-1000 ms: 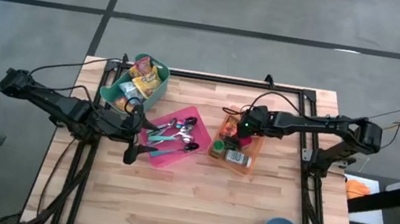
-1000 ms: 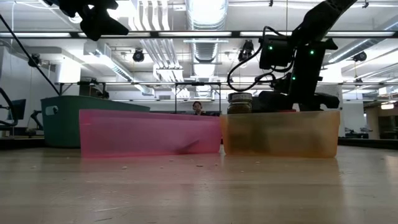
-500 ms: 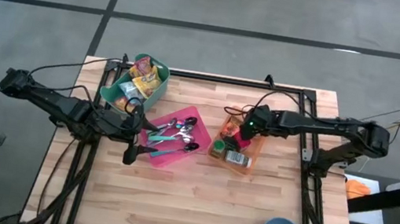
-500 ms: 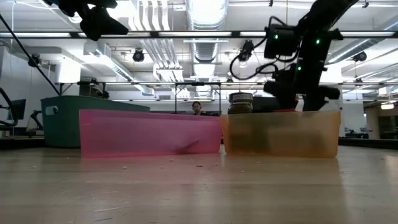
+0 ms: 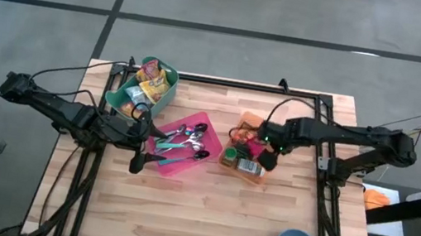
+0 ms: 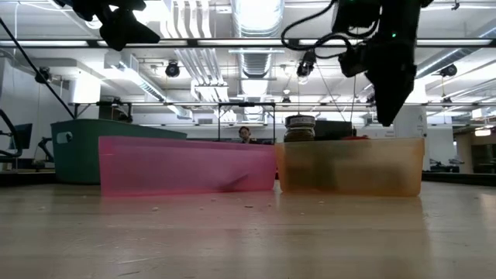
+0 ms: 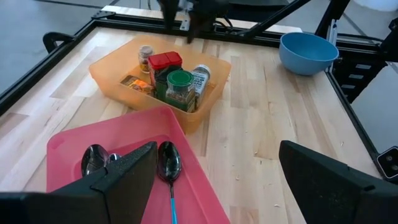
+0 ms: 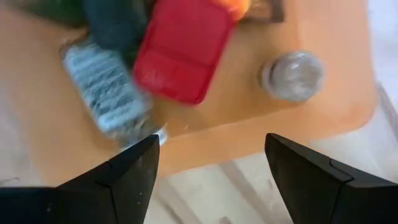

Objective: Pick & Place Food Item
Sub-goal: Adjust the white seasoning bottle in the orange bin

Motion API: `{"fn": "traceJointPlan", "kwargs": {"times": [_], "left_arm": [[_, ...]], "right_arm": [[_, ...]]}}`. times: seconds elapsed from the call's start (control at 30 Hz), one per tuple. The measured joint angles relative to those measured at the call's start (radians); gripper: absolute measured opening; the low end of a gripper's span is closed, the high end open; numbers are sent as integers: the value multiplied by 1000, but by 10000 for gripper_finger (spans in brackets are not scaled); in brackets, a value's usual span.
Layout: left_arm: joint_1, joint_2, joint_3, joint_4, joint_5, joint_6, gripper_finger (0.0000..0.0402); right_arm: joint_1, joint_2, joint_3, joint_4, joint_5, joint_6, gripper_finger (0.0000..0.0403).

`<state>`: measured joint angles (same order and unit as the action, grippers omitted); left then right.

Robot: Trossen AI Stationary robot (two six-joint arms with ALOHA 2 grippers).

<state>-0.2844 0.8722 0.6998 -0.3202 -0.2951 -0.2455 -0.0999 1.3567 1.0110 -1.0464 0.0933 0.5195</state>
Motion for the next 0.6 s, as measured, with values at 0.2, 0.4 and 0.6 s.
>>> {"fn": "traceJointPlan", "kwargs": {"times": [0.2, 0.4, 0.6], "left_arm": [[0, 0, 0, 0, 0, 0, 339], [0, 0, 0, -2, 0, -12, 339], [0, 0, 0, -25, 0, -17, 339]], "right_arm": [[135, 69, 49, -16, 2, -8, 289], [203, 162, 45, 11, 12, -4, 289], [209, 273, 29, 55, 13, -22, 289]]}}
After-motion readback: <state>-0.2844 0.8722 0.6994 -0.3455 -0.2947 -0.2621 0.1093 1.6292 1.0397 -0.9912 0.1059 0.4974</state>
